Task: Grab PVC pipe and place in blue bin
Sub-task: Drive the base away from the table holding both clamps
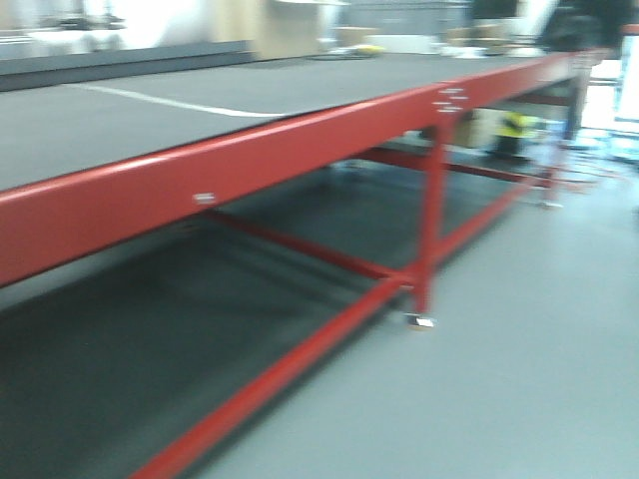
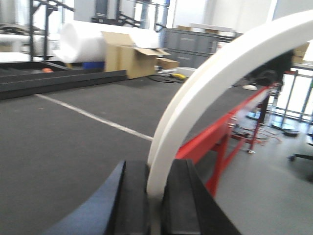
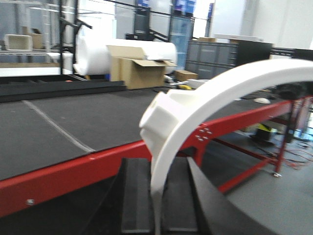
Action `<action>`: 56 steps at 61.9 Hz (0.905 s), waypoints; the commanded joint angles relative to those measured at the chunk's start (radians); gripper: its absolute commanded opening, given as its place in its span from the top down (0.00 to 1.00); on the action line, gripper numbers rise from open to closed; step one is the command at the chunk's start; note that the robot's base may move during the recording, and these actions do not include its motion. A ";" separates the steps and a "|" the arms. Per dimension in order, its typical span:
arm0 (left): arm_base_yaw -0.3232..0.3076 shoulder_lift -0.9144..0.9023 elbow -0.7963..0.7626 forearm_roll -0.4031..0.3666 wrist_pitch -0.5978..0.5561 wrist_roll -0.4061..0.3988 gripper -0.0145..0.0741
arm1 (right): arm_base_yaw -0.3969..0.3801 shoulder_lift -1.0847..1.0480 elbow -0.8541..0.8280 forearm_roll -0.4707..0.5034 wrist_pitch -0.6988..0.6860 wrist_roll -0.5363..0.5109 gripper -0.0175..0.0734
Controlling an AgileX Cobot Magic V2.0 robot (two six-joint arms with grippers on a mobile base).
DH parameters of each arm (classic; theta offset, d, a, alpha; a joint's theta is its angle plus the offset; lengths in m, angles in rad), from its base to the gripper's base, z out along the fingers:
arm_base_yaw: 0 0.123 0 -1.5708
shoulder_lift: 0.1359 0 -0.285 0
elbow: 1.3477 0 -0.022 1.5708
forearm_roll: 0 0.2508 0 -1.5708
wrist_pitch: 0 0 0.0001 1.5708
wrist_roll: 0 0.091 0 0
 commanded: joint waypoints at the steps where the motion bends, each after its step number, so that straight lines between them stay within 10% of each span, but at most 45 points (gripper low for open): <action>1: -0.001 -0.006 -0.002 0.001 -0.020 -0.009 0.96 | 0.002 -0.001 0.004 -0.008 -0.025 -0.004 0.98; 56: -0.001 -0.006 -0.002 0.001 -0.020 -0.009 0.96 | 0.002 -0.001 0.004 -0.008 -0.025 -0.004 0.98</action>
